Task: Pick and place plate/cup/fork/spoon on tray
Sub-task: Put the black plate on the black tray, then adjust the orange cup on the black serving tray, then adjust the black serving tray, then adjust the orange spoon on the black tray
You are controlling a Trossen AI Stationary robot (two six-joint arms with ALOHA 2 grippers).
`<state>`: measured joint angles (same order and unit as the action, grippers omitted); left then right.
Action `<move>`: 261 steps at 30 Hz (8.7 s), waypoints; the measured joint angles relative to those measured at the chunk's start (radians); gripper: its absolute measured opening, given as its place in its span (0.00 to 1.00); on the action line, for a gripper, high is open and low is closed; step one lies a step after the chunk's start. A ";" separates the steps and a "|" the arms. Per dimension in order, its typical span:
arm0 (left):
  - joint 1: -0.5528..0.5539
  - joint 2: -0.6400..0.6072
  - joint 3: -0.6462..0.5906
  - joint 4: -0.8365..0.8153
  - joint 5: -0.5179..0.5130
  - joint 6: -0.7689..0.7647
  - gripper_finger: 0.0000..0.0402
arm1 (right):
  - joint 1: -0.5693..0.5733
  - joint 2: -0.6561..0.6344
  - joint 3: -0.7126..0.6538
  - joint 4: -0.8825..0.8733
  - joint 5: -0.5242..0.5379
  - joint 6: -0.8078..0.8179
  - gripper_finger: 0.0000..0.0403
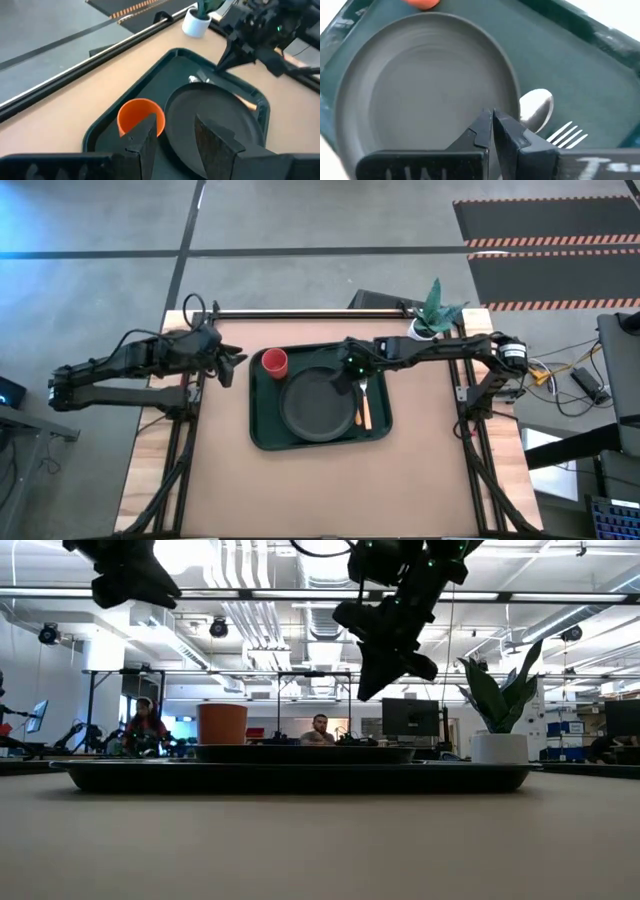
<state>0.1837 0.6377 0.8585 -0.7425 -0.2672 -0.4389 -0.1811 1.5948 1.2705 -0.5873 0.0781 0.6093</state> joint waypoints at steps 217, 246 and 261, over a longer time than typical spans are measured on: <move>0.000 0.065 -0.002 -0.007 -0.007 -0.026 0.28 | -0.272 0.797 0.929 -0.377 -0.369 -0.578 0.02; 0.000 0.065 -0.002 -0.008 -0.006 -0.027 0.28 | -0.310 0.764 0.924 -0.452 -0.337 -0.575 0.02; 0.000 0.065 -0.002 -0.009 -0.006 -0.026 0.28 | -0.142 0.565 0.764 -0.769 -0.131 -0.406 0.02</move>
<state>0.1837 0.7023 0.8570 -0.7517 -0.2737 -0.4644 -0.3226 2.1596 2.0348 -1.3563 -0.0533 0.2030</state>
